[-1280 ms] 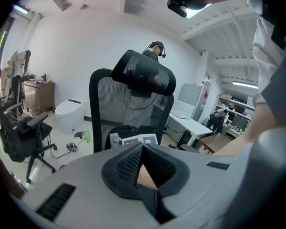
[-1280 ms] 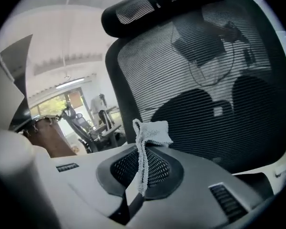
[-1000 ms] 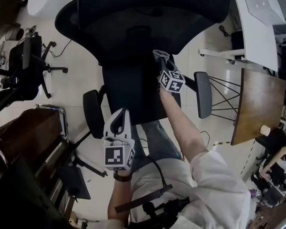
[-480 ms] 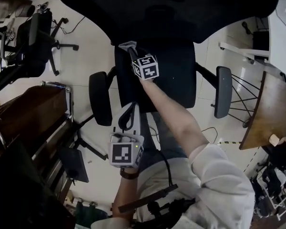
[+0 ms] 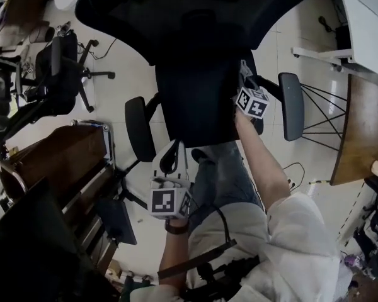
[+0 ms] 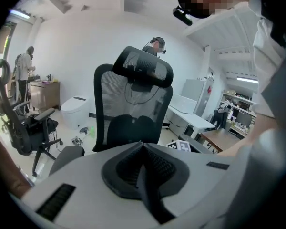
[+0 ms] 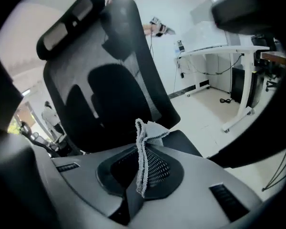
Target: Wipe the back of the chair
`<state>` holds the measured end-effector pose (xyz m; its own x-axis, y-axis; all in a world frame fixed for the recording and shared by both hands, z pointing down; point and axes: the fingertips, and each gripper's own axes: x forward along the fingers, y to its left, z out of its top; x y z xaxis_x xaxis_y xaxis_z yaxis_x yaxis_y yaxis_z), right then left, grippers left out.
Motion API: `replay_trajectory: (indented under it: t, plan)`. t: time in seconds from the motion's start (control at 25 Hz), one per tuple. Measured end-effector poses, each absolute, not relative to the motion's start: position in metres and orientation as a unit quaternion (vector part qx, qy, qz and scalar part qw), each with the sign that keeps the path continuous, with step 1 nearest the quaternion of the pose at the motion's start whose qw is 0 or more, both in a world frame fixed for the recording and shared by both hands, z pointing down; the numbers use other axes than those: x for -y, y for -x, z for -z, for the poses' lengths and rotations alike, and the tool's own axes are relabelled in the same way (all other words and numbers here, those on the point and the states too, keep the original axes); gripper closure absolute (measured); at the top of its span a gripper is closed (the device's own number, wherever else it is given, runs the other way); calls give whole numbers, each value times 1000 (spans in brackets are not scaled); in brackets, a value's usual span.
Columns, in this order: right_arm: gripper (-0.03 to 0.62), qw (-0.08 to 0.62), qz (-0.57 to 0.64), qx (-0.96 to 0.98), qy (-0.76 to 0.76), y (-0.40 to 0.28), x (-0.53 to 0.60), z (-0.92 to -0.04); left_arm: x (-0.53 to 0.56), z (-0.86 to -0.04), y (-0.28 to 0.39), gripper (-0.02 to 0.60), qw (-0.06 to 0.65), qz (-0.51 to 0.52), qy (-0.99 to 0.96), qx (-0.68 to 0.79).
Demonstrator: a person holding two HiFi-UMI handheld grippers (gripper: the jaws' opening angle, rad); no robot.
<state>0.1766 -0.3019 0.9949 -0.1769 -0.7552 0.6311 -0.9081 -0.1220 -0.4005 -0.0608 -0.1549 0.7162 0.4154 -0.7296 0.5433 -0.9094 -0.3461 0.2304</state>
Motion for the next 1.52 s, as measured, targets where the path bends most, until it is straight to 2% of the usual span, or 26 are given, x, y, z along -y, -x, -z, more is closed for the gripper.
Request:
replay_trajectory:
  t: [0.12,0.24,0.44,0.52,0.68,0.84,1.04,1.52]
  plan:
    - [580,19,-375,686,-624,-182,204,-899,108,-675,27,558,230,-176,-818,497]
    - [580,-33,-322,728,-604,-158,100,-777,39,-617,6,558,197,-157,-842,477]
    - [580,-36,-164,817,-551,-68,-123,-575,-165,-523,49,558,161,-112,-861,469]
    - [580,-38,-114,824,-554,-56,-208,-514,-237,-501,66,558,162,-85,-861,475]
    - [580,-53,-78,825,-557,-65,-323,-420,-330,-432,48,558,138,-57,-876,458]
    - [580,-59,-82,828,-552,-74,-393,-364,-392,-368,28,558,107,-38,-887,448]
    - [580,-54,-79,837,-539,-82,-425,-330,-421,-326,13,558,88,-29,-885,456]
    - [580,-58,-73,847,-524,-92,-462,-296,-460,-297,3,558,71,-31,-884,461]
